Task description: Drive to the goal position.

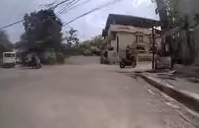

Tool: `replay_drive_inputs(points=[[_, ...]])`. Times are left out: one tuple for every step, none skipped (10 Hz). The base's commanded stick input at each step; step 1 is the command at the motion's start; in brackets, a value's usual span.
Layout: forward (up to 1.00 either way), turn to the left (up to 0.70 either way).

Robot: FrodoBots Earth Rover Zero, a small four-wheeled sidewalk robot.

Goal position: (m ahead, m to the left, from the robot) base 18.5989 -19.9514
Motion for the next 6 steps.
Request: replay_drive_inputs(points=[[1.0, 0.0], [1.0, 0.0], [1.0, 0.0], [1.0, 0.0], [1.0, 0.0], [1.0, 0.0]])
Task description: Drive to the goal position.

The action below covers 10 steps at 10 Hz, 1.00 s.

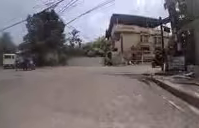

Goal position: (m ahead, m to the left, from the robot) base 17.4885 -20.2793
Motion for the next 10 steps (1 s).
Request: replay_drive_inputs(points=[[1.0, 0.0], [1.0, 0.0], [1.0, -0.01], [1.0, -0.11], [1.0, -0.32], [1.0, -0.4], [1.0, -0.4], [1.0, -0.14], [1.0, -0.05], [1.0, -0.02]])
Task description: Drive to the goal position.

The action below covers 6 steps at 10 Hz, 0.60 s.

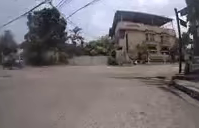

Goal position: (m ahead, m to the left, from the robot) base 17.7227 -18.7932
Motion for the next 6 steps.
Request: replay_drive_inputs(points=[[1.0, 0.0], [1.0, 0.0], [1.0, 0.0], [1.0, 0.0], [1.0, 0.0], [1.0, 0.0]])
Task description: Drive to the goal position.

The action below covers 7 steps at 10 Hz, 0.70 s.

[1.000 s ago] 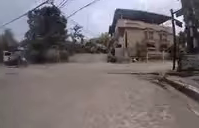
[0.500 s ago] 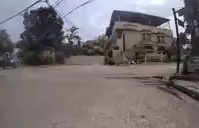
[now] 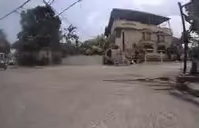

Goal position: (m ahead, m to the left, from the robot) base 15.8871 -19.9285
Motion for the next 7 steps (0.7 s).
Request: replay_drive_inputs(points=[[1.0, 0.0], [1.0, 0.0], [1.0, 0.0], [1.0, 0.0], [1.0, 0.0], [1.0, 0.0], [1.0, 0.0]])
